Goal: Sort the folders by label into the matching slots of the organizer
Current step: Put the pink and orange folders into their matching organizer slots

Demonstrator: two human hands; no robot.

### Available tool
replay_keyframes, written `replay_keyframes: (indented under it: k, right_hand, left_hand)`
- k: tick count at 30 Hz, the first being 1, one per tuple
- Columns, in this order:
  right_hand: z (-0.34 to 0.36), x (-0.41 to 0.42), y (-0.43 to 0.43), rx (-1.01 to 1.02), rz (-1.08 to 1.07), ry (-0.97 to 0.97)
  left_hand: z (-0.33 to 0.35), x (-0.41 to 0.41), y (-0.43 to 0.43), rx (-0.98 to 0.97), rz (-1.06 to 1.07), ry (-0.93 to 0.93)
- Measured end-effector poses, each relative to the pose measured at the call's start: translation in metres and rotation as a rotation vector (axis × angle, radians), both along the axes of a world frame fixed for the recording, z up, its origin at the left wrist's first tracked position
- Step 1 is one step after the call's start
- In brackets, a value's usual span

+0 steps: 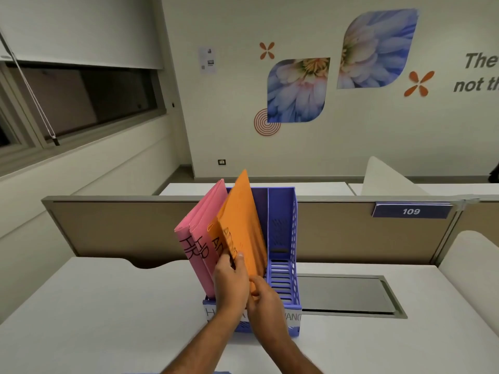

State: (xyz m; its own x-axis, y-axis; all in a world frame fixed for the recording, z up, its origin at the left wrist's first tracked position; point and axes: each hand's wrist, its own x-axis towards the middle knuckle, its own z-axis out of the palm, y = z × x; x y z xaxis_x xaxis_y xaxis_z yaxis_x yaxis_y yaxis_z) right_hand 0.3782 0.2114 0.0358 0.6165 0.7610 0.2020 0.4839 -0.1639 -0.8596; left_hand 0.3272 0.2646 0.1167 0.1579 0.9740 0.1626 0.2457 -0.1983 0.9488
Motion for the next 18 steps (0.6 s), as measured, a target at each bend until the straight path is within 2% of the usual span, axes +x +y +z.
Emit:
replay_keyframes:
  k: [11,18]
  right_hand:
    - [-0.006,-0.009,-0.017,-0.017,-0.072,0.0]
    - [-0.007,-0.033,-0.043,-0.054,-0.113,-0.169]
  left_hand:
    - [-0.002,-0.032,-0.022,0.108,-0.012,-0.083]
    - [-0.016,-0.075,-0.043,0.222,-0.091,0.001]
